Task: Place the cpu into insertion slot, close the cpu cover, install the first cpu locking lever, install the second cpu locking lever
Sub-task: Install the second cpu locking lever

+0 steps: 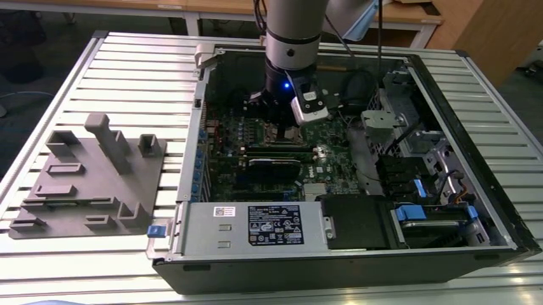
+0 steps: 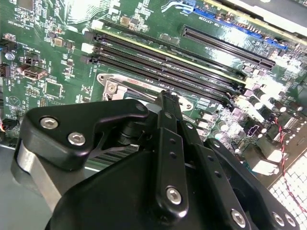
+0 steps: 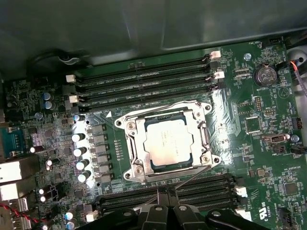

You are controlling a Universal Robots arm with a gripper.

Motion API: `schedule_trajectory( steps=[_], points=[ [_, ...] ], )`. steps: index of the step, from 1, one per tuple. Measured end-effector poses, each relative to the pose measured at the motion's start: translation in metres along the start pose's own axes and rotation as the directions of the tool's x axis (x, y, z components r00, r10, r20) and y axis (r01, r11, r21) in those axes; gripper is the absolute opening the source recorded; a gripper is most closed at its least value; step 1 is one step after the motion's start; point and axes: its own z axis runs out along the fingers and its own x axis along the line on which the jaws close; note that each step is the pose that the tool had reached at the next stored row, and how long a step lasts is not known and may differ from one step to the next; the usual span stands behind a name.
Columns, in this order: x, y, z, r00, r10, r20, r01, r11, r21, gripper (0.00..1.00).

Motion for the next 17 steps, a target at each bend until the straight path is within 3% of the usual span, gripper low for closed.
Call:
schedule_trajectory(
  steps=[6,17],
  points=[
    [0.0,0.0,0.0013,1.0,0.0,0.0002,0.0,1.0,-0.0004,0.11],
    [0.0003,-0.0017,0.018,1.0,0.0,0.0003,0.0,1.0,0.0016,0.11]
  ],
)
